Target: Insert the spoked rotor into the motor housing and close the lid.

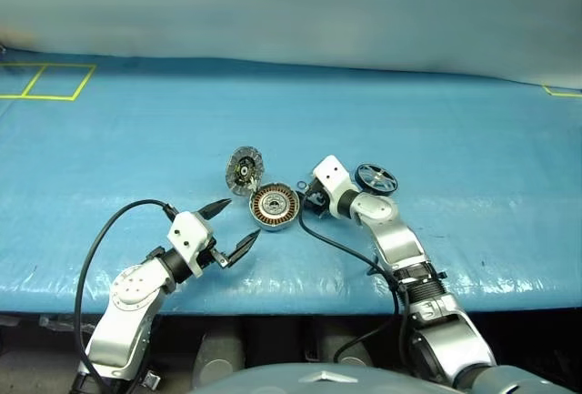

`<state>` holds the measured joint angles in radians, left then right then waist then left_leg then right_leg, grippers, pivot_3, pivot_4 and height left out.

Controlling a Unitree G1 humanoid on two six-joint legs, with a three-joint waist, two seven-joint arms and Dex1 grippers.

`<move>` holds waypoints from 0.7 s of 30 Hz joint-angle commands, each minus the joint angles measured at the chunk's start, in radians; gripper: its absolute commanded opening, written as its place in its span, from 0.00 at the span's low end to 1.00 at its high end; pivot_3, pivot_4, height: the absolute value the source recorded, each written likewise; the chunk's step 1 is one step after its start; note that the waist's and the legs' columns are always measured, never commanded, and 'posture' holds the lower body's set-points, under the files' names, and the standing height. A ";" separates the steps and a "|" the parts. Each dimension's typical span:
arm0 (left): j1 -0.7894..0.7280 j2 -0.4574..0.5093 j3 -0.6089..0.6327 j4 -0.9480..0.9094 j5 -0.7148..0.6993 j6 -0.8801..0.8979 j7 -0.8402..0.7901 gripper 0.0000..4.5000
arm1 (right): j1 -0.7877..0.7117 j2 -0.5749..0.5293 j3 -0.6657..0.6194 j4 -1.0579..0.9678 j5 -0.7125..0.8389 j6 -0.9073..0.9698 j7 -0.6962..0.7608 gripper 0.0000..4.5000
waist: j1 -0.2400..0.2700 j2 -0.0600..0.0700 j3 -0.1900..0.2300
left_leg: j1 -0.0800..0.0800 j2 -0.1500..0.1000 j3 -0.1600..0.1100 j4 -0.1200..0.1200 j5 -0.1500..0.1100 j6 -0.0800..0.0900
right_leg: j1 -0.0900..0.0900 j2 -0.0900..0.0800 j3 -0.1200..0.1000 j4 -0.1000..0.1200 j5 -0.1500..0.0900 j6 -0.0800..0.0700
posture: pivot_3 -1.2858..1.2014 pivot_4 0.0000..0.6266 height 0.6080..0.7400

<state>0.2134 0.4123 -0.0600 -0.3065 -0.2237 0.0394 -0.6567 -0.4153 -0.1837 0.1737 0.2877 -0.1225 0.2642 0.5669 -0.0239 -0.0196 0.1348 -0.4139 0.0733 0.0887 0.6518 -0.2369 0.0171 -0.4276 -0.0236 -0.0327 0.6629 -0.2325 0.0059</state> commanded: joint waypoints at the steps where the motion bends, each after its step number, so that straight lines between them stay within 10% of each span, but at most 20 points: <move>1: 0.000 -0.002 -0.003 0.002 -0.002 -0.019 -0.002 1.00 | -0.015 0.006 0.012 0.040 0.011 -0.023 -0.010 0.89 | 0.000 0.000 0.000 | 0.000 0.000 0.000 0.000 0.000 0.000 | 0.000 0.000 0.000 0.000 0.000 0.000 | 0.52 0.24 1.00; 12: -0.007 -0.004 -0.007 0.017 0.001 -0.025 -0.007 1.00 | 0.014 0.021 -0.017 0.035 0.076 0.053 -0.029 0.17 | 0.000 0.000 0.000 | 0.002 0.005 0.003 0.001 0.001 0.001 | 0.001 -0.001 0.003 0.000 0.000 -0.001 | 0.52 0.24 1.00; 21: -0.003 -0.005 -0.014 0.021 0.000 -0.024 -0.006 1.00 | 0.117 -0.011 -0.026 -0.203 0.091 0.119 -0.071 0.15 | 0.009 0.000 0.000 | 0.001 0.004 0.003 0.001 0.001 0.001 | 0.000 -0.001 0.004 0.000 0.000 -0.001 | 0.52 0.24 1.00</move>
<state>0.2119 0.4114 -0.0709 -0.2755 -0.2173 0.0340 -0.6579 -0.3084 -0.1820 0.1604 0.1515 -0.0309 0.3698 0.5148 -0.0153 -0.0197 0.1346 -0.4133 0.0775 0.0916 0.6527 -0.2362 0.0183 -0.4276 -0.0250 -0.0292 0.6632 -0.2329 0.0050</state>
